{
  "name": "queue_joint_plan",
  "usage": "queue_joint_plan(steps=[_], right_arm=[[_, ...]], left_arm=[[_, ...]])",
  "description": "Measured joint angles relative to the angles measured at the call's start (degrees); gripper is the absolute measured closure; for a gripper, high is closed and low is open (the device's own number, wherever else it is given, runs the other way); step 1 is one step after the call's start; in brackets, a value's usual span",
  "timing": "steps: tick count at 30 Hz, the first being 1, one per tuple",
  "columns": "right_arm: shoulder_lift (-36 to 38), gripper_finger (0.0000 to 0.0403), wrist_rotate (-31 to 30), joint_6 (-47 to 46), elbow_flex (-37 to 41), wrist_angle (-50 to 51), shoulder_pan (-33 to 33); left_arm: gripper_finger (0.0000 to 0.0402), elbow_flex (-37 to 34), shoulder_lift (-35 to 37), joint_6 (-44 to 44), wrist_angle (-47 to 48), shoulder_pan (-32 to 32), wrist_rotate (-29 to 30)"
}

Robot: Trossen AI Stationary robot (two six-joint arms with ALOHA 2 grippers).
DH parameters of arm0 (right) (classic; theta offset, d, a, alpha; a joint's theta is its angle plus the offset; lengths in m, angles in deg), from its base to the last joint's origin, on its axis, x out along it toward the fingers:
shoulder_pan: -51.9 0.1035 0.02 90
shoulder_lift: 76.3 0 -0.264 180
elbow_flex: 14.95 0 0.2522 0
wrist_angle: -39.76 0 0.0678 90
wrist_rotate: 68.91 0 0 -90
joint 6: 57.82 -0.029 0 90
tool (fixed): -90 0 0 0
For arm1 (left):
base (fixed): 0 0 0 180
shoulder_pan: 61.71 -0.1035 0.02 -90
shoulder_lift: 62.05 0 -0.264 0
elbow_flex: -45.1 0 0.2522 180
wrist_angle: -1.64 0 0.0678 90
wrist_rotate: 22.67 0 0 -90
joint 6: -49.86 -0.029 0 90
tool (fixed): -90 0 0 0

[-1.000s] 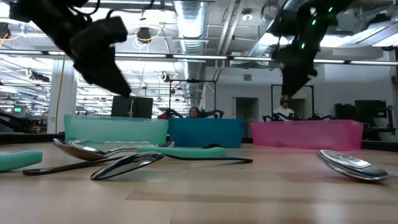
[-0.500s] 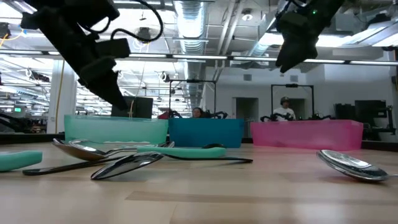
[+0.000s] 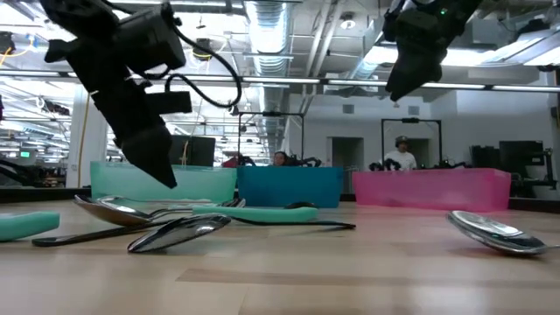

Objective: Sort silverware by color (type)
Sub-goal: Put the white patterned spoon into the pink bin

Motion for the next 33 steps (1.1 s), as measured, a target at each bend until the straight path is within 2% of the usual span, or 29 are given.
queue_joint_plan(steps=[5, 13, 18, 25, 29, 33], right_arm=[[0.0, 0.0178, 0.0, 0.0, 0.0, -0.1, 0.0], [0.0, 0.0178, 0.0, 0.0, 0.0, -0.1, 0.0], [0.0, 0.0178, 0.0, 0.0, 0.0, -0.1, 0.0], [0.0, 0.0178, 0.0, 0.1, 0.0, -0.1, 0.0], [0.0, 0.0178, 0.0, 0.1, 0.0, -0.1, 0.0], [0.0, 0.0178, 0.0, 0.1, 0.0, -0.1, 0.0]], left_arm=[[0.02, 0.1, -2.4, 0.4, 0.0, -2.7, -2.3], [0.0201, 0.4, -5.4, 0.5, -0.8, -5.7, -14.2], [0.0201, 0.3, -4.7, 2.5, -2.7, -4.8, -18.4], [0.02, 0.1, -2.7, 2.9, -4.4, -4.5, -28.2], [0.0202, 0.1, -2.7, 1.7, -5.7, -4.3, -30.5], [0.0223, 0.1, -2.8, -0.8, -3.2, -4.2, -28.2]])
